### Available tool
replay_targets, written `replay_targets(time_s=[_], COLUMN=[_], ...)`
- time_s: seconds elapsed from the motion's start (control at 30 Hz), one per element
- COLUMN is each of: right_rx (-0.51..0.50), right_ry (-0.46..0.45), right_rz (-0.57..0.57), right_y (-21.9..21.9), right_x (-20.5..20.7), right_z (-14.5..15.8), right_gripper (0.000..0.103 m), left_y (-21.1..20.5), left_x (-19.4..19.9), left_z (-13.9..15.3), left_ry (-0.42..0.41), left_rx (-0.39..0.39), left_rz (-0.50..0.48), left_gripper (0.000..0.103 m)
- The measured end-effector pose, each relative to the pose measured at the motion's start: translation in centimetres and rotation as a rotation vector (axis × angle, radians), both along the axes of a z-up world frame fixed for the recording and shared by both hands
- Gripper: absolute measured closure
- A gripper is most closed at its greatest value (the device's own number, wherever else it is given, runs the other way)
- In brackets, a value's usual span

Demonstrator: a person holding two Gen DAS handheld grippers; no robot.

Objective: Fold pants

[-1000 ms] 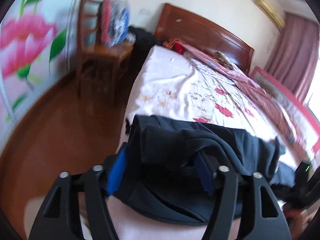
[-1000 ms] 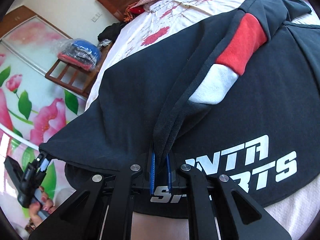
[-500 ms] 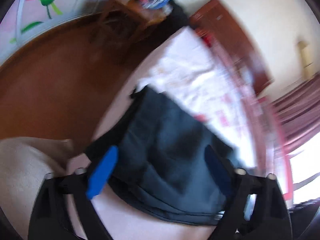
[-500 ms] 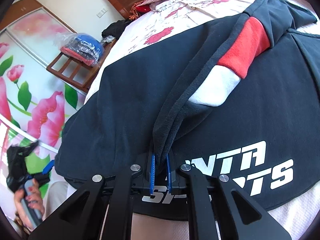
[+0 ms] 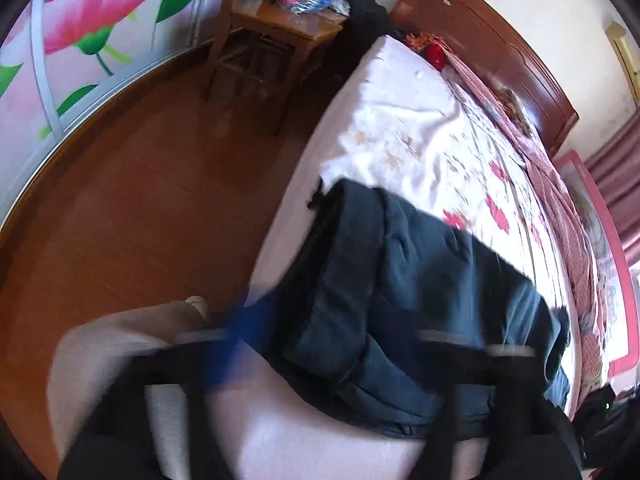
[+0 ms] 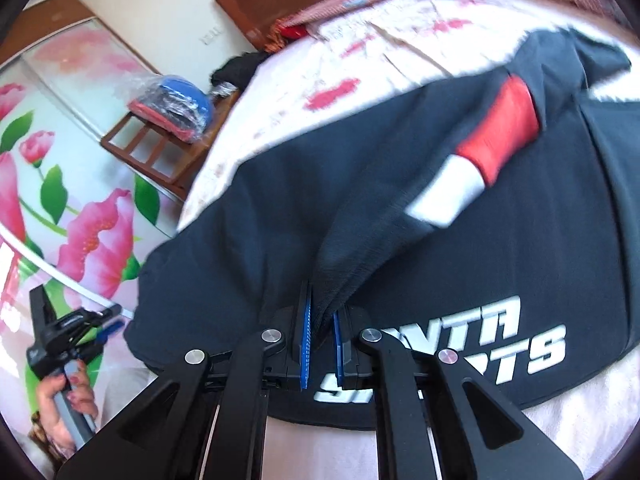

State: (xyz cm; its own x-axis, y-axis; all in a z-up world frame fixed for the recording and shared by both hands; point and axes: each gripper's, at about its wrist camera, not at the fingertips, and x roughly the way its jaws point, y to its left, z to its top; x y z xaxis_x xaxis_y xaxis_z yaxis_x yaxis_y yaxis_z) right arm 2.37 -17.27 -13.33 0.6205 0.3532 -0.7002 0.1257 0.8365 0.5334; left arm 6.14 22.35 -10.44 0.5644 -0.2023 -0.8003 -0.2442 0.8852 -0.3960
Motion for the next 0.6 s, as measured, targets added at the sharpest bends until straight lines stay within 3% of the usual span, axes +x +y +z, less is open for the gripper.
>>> replay_targets(time_s=[0.1, 0.17, 0.2, 0.23, 0.27, 0.33, 0.43, 0.47, 0.5, 0.6], right_rx=[0.041, 0.058, 0.06, 0.073, 0.09, 0.101, 0.127, 0.127, 0.114, 0.085], right_ry=[0.048, 0.056, 0.062, 0.059, 0.05, 0.054, 0.051, 0.056, 0.06, 0.043], right_rz=[-0.015, -0.028, -0.04, -0.063, -0.077, -0.1, -0.139, -0.145, -0.141, -0.123], right_y=[-0.6, -1.0, -1.3, -1.8, -2.2, -2.8, -3.9, -4.2, -4.4, -4.1], right_x=[0.1, 0.1, 0.1, 0.1, 0.1, 0.4, 1.3, 1.8, 2.3, 2.7], right_z=[-1.4, -1.5, -1.5, -1.5, -1.5, -1.5, -1.7, -1.7, -1.6, -0.2], right_gripper=[0.094, 0.082, 0.062, 0.053, 0.053, 0.053, 0.054, 0.06, 0.082, 0.092], left_y=[-0.6, -1.3, -1.5, -1.6, -1.8, -1.7, -1.3, -1.3, -1.4, -1.0], left_x=[-0.3, 0.0, -0.4, -0.5, -0.6, -0.7, -0.7, -0.5, -0.4, 0.0], left_z=[-1.2, -1.9, -2.0, -2.0, -2.0, -1.7, -1.4, -1.2, -0.9, 0.9], left_ry=[0.022, 0.04, 0.043, 0.047, 0.046, 0.047, 0.056, 0.057, 0.054, 0.022], left_rx=[-0.043, 0.0, 0.018, 0.037, 0.05, 0.079, 0.096, 0.108, 0.12, 0.117], left_rz=[-0.007, -0.011, -0.02, -0.027, -0.033, -0.051, -0.056, -0.065, -0.08, -0.096], left_gripper=[0.01, 0.016, 0.022, 0.033, 0.04, 0.056, 0.062, 0.063, 0.067, 0.08])
